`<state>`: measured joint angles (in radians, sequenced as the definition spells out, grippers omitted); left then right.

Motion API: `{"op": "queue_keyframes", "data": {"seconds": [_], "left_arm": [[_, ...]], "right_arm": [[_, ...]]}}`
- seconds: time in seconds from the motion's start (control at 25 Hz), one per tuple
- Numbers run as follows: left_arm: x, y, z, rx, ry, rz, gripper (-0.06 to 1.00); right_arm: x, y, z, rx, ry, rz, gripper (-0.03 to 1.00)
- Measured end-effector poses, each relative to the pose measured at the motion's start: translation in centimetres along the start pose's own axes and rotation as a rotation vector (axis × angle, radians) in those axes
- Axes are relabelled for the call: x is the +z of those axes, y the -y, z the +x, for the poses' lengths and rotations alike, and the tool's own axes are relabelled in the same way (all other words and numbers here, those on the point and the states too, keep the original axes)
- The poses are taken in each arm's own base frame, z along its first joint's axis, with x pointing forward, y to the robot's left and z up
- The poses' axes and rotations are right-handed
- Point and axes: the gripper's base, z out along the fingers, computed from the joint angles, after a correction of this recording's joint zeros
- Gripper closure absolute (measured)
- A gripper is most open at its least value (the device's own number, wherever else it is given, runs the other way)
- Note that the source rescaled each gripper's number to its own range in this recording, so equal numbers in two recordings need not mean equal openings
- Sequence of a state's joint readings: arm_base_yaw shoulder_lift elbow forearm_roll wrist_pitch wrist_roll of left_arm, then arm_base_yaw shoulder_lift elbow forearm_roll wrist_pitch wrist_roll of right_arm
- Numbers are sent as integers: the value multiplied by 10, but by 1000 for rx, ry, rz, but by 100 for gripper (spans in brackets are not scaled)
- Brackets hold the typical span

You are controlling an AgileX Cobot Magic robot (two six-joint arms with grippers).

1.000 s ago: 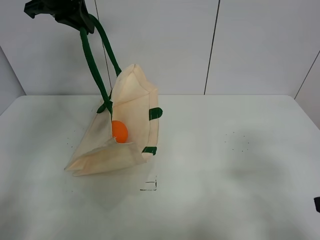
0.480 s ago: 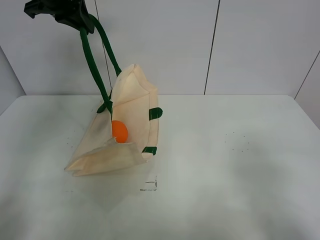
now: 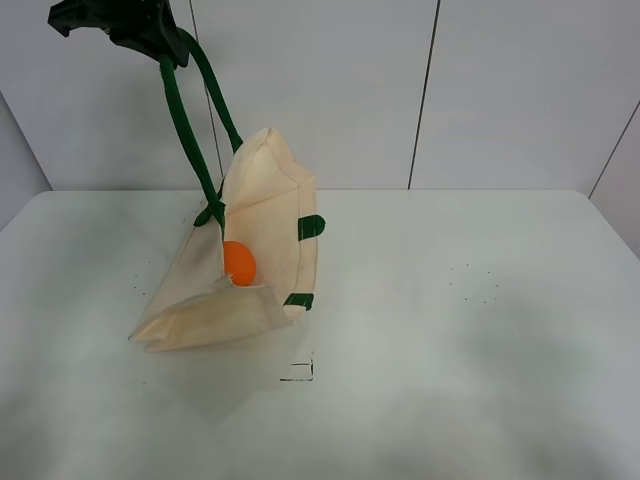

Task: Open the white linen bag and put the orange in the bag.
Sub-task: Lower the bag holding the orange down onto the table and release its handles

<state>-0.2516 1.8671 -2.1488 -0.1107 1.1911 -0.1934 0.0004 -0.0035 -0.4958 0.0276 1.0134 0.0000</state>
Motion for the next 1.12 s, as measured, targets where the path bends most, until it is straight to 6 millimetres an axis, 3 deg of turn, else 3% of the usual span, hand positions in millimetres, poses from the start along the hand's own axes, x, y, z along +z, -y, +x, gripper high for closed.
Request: {"op": "queue_keyframes", "data": {"seconds": [0.44, 0.68, 0.92, 1.12], "left_arm": [[7, -2, 4, -3, -29, -6, 94], [57, -8, 26, -50, -96, 27, 94], [119, -19, 65, -85, -99, 71, 94], [145, -26, 88, -84, -107, 79, 89]], "right_arm": [[1, 0, 1, 0, -9, 0, -3], [1, 0, 1, 0, -9, 0, -3], [1, 0, 1, 0, -9, 0, -3], [1, 0, 1, 0, -9, 0, -3]]}}
